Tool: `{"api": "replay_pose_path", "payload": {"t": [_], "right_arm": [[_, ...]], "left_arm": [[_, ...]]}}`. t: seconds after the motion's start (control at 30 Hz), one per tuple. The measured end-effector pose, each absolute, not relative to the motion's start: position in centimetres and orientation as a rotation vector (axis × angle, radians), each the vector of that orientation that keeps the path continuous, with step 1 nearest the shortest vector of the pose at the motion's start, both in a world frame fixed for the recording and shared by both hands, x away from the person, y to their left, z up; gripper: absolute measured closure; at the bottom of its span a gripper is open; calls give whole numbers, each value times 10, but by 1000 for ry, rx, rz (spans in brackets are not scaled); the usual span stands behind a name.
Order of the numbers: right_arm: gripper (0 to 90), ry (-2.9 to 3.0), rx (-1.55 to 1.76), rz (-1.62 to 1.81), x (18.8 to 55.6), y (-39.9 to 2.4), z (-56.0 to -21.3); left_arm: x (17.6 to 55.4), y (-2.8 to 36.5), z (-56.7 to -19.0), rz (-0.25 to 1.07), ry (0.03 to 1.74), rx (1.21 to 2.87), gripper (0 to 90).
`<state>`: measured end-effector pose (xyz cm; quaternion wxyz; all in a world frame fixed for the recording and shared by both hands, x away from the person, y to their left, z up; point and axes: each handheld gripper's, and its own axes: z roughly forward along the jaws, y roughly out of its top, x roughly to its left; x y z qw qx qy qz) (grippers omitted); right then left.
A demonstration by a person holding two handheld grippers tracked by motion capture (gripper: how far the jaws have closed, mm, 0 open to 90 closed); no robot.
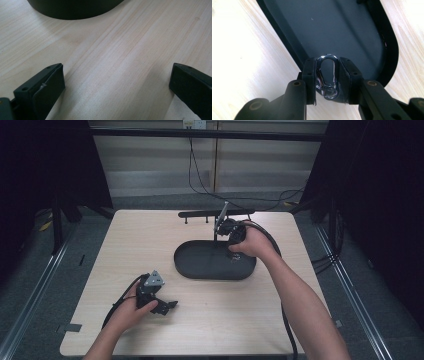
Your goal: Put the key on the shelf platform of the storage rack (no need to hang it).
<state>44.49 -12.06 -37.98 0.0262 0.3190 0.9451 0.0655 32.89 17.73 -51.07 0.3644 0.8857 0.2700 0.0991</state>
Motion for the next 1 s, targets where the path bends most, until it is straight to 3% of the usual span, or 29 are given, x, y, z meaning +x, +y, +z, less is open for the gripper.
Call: {"api": "replay_pose_path", "payload": {"t": [1.0], "right_arm": [[683, 2921, 898, 122, 455, -107, -418]], "left_arm": [[329, 177, -511, 262, 697, 2272, 0]]}}
